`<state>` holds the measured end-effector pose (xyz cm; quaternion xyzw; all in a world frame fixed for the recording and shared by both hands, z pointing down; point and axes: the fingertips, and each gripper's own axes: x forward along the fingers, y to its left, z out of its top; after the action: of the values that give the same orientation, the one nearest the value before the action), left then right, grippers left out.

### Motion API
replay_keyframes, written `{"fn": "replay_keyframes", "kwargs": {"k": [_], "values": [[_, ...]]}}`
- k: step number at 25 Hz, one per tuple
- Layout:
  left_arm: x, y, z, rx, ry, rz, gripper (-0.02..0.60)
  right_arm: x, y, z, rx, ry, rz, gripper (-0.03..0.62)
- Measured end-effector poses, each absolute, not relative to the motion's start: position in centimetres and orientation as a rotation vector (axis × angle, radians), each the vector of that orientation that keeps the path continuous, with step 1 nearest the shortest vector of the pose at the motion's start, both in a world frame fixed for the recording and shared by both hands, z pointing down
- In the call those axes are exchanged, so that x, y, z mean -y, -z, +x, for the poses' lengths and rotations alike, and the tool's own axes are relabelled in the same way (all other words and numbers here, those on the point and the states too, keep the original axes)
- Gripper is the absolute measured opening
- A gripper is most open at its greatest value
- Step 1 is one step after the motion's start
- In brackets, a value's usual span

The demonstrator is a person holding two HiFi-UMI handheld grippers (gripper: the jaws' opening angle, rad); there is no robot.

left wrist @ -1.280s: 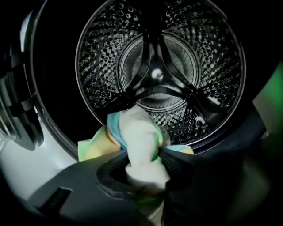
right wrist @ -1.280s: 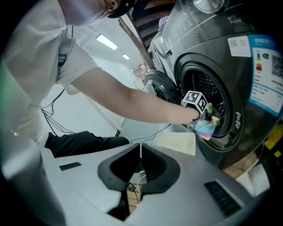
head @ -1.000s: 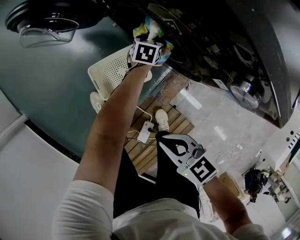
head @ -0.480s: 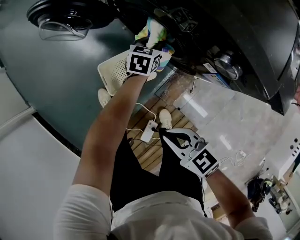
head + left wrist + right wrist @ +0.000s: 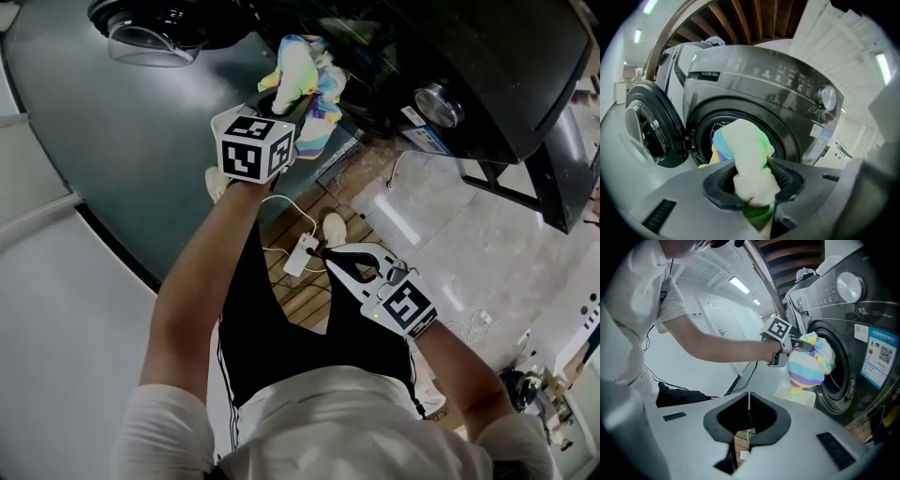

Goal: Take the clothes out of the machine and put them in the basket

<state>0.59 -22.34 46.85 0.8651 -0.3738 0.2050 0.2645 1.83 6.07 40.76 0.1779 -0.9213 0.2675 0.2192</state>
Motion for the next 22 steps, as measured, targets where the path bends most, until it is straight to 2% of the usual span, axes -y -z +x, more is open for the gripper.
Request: {"fn": "replay_keyframes", "kwargs": {"k": [11, 22], "values": [[18.2, -39.1, -6.4, 1.178, -0.391, 2.356, 0.117, -7.2, -40.6, 1.0, 2.575, -0.675, 0.328, 0.014], [16.9, -38.4, -13.0, 1.290, -0.361, 2.353, 0.118, -6.3, -41.7, -1.1, 2.563, -0.665, 0.213, 0.014]]}}
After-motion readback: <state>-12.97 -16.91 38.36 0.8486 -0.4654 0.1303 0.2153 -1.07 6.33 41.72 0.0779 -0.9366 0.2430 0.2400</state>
